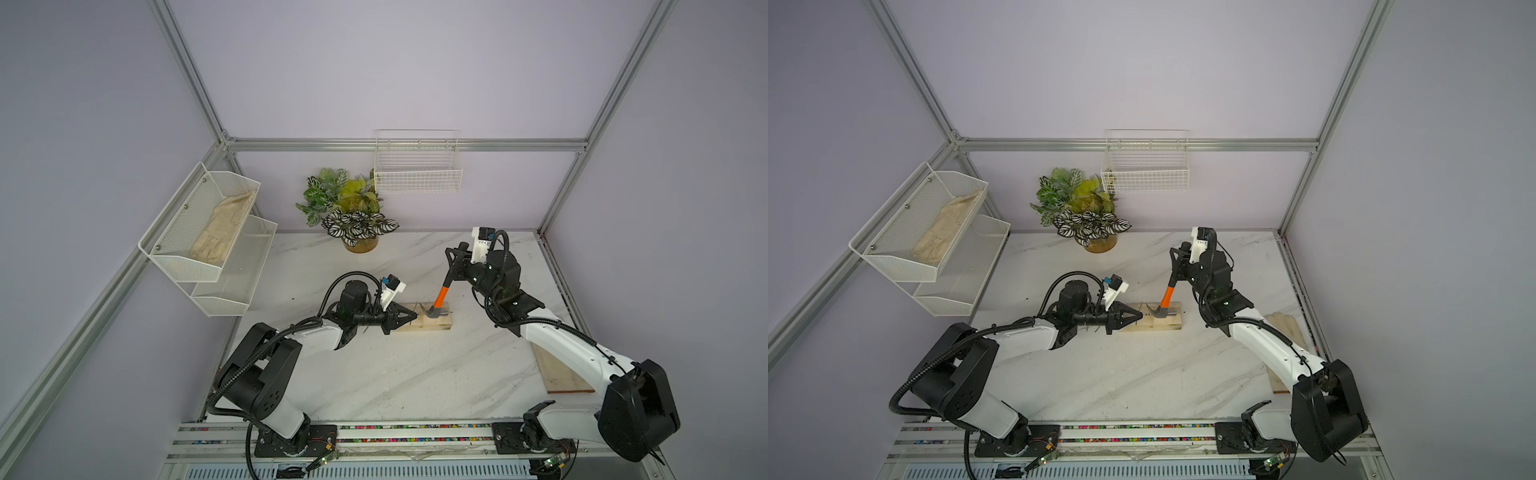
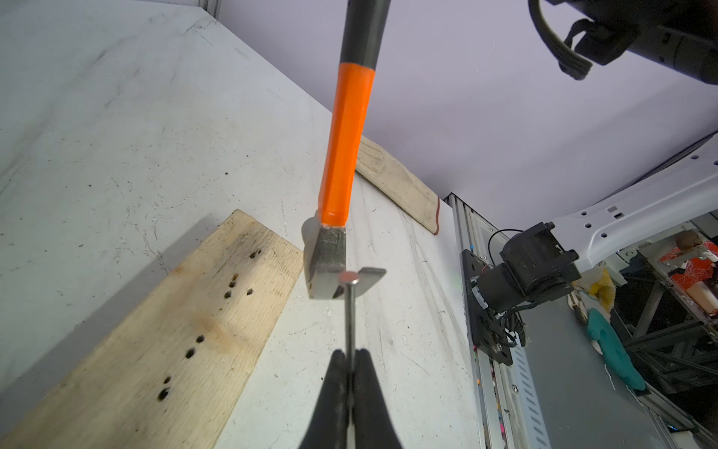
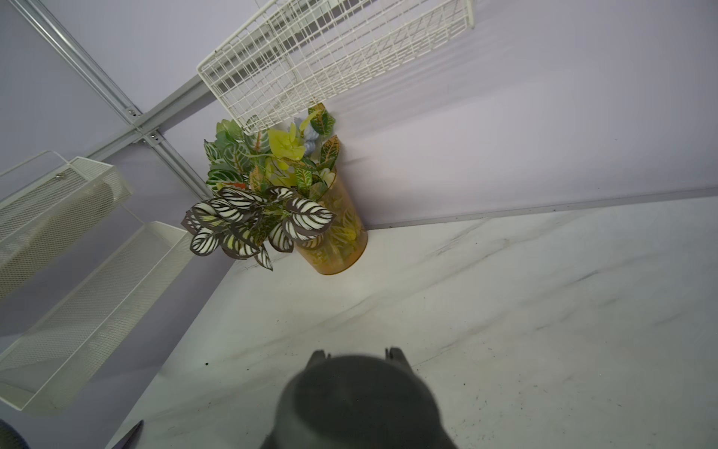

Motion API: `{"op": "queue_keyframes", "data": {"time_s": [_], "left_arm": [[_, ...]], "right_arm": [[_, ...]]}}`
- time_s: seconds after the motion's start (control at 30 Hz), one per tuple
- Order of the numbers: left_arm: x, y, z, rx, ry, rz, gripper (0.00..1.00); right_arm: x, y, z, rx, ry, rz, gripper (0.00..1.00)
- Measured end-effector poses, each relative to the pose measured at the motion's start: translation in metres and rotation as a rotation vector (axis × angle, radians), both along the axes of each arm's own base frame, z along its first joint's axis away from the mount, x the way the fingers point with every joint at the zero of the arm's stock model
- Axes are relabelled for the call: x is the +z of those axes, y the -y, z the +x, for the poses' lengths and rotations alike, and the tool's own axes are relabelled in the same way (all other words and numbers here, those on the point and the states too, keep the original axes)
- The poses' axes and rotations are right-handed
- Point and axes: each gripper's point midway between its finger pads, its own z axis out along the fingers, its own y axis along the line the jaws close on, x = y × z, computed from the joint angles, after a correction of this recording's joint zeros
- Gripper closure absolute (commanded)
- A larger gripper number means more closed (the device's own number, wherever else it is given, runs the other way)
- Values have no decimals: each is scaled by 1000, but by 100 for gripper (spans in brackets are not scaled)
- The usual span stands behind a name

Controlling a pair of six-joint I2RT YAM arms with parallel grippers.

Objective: Use a claw hammer to pull out a nail
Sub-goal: Pick up the nail with the hammer, then place the nail at the center of the board.

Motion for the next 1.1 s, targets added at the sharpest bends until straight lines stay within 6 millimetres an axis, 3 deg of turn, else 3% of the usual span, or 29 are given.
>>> {"op": "queue_keyframes", "data": {"time_s": [0.2, 0.4, 0.57, 0.7, 0.9, 1.1], "left_arm": [[-3, -18, 17, 119, -66, 32, 100], [-42, -72, 44, 436, -201, 265, 100], [-86, -117, 37, 614, -312, 498, 100], [-106, -144, 28, 692, -369, 624, 100], [-126, -166, 21, 748, -435, 715, 100], [-134, -169, 20, 757, -467, 736, 100]], "right_arm": [[-26, 33, 2, -160, -79, -143, 100], [-54, 54, 5, -254, -197, -301, 100], [-81, 51, 15, -233, -308, -397, 100], [-105, 48, 15, -197, -388, -438, 100], [-134, 44, 13, -137, -488, -479, 100], [-149, 39, 21, -99, -522, -504, 100]]}}
